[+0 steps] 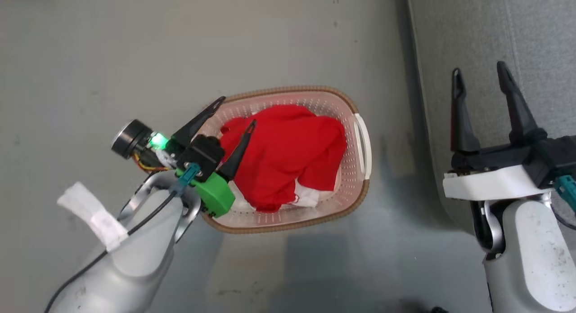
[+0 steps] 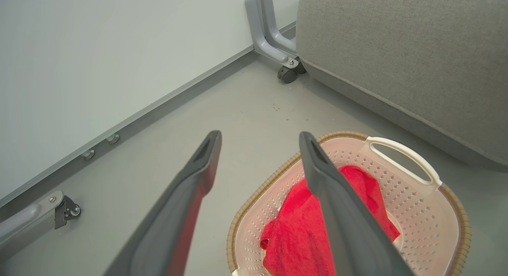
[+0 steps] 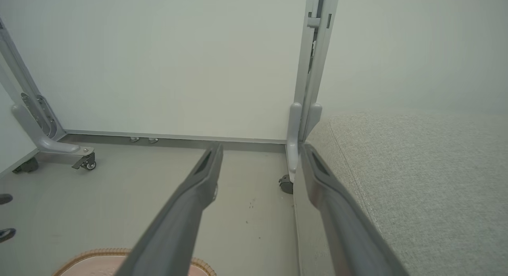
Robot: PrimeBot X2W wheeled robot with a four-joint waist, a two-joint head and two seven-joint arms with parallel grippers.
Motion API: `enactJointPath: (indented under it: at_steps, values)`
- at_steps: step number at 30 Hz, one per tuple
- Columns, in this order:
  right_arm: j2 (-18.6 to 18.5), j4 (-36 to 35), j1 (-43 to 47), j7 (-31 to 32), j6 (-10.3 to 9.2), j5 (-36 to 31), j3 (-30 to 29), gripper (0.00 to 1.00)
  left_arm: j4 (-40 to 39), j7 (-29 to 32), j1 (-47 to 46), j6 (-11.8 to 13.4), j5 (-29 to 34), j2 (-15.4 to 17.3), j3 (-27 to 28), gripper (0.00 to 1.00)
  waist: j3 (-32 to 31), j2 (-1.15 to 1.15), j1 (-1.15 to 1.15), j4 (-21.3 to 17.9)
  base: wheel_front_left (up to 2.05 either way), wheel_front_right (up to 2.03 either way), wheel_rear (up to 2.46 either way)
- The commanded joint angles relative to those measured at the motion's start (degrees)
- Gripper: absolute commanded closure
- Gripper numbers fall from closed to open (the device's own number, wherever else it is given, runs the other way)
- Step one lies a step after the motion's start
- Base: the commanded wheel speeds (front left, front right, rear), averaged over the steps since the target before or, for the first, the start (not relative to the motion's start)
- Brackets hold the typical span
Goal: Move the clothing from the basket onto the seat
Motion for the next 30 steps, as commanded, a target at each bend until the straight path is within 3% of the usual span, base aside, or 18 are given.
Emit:
enactJointPath:
  at_steps: [1,4,10,16,20,30]
  values:
    - [-0.1,-0.8,-1.8,-0.2,-0.01,0.3,-0.1,0.0,2.2,0.0,-3.9,-0.2,-1.1,1.0,-2.5,0.0,13.4,0.0,-0.01,-3.2,0.0,0.0,0.0]
    - [-0.1,-2.3,-3.2,-0.2,-0.01,0.3,0.1,0.0,7.5,0.0,-10.4,-0.1,-2.7,1.6,-8.9,0.0,17.2,0.0,-0.01,-4.1,0.0,0.0,0.0]
    - [-0.1,-5.0,-5.2,-0.2,-0.01,0.7,0.3,0.0,18.6,0.0,-21.7,-0.1,-7.7,-0.3,-23.3,0.0,22.7,0.0,-0.01,-5.5,0.0,0.0,0.0]
    - [-0.1,-6.2,-6.3,-0.2,-0.01,1.1,1.7,0.0,26.4,2.1,-27.6,-0.1,-13.8,-1.6,-34.3,0.0,25.7,0.0,-0.01,-7.2,0.0,0.0,0.0]
    - [-0.1,-6.4,-6.7,-0.2,-0.01,1.9,2.7,0.0,29.5,5.1,-29.3,-0.1,-17.1,-1.7,-38.3,0.0,26.8,0.0,-0.01,-8.3,0.0,0.0,0.0]
    - [-0.1,-8.0,-6.7,-0.2,-0.01,3.2,3.3,0.0,36.2,10.8,-32.7,-0.1,-18.6,-1.8,-40.1,0.0,29.6,0.0,-0.01,-9.6,0.0,0.0,0.0]
